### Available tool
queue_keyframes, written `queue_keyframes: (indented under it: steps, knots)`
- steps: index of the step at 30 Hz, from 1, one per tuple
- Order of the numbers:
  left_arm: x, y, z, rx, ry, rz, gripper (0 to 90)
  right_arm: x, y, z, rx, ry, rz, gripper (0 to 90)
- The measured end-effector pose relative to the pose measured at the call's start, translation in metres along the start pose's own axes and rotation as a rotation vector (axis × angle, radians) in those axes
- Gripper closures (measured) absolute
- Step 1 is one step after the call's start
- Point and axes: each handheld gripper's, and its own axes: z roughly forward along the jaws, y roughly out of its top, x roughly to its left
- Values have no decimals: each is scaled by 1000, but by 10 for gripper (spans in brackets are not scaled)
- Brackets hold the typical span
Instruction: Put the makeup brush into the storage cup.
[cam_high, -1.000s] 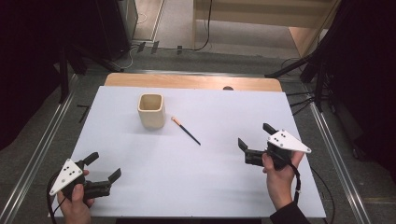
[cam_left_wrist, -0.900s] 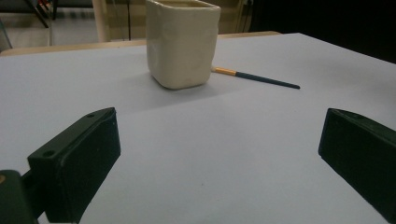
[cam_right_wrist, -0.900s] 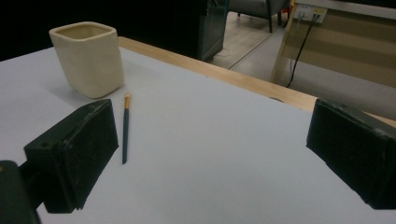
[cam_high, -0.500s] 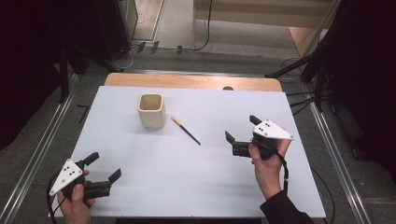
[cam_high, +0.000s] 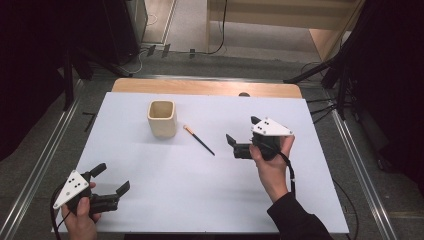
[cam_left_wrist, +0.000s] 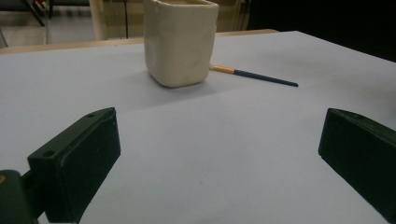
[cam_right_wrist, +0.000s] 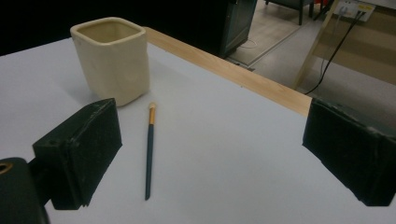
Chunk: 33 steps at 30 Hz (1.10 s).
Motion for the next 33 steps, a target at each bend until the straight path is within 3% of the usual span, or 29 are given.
queue_keyframes:
  steps: [8, 15, 25, 29, 31, 33]
  knots:
    - [0, 0, 0, 1, -6, -2, 0, 4, 8, 15, 29, 12, -20, 61]
    - [0, 0, 0, 2, -8, 1, 0, 3, 14, 29, 47, 29, 10, 81]
    - [-1, 0, 1, 1, -11, 1, 0, 9, 23, 51, 107, 41, -31, 138]
    - [0, 0, 1, 2, -10, -1, 0, 12, 25, 62, 151, 62, -36, 150]
    - [0, 0, 1, 3, -12, -1, 0, 13, 26, 71, 216, 59, -22, 197]
    - [0, 0, 1, 2, -13, 0, 0, 13, 26, 78, 252, 93, 0, 218]
